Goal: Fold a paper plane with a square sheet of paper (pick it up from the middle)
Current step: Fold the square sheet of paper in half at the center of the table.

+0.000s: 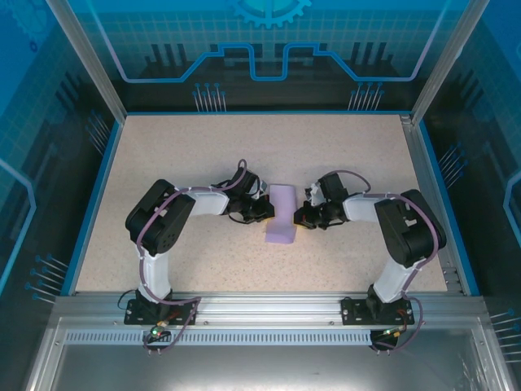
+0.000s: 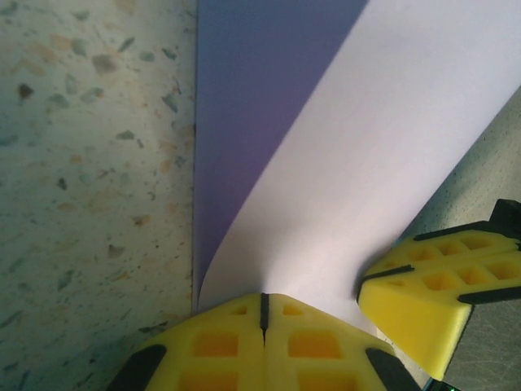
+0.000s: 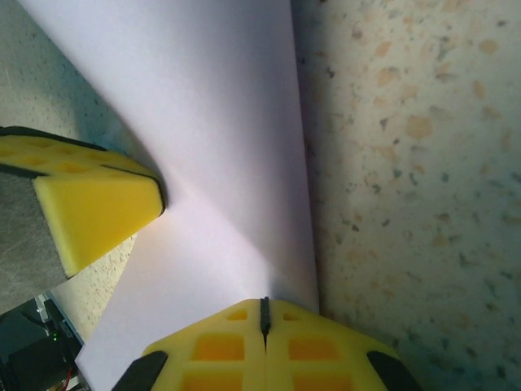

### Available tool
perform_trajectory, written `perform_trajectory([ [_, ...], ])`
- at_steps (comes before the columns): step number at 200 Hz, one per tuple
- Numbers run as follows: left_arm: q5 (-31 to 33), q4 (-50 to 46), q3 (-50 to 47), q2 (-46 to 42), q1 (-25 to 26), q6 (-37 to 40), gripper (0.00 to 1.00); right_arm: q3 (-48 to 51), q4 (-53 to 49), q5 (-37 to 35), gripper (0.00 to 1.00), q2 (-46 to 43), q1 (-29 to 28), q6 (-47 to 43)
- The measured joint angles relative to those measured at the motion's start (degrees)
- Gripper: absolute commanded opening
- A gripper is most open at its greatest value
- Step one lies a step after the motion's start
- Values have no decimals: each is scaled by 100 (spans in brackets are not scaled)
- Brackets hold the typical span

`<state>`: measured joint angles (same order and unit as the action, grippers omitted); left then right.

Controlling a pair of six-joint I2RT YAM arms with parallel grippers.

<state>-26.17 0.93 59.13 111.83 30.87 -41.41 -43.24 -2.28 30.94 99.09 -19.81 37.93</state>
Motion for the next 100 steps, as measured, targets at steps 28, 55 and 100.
perform_trajectory([
  [28,0,0,0,0,0,2,0,133,210,249,5,-323,0,42],
  [55,0,0,-2,0,0,26,0,188,483,450,5,-356,-2,61],
  [100,0,0,-2,0,0,92,0,448,625,435,5,-39,-2,57],
])
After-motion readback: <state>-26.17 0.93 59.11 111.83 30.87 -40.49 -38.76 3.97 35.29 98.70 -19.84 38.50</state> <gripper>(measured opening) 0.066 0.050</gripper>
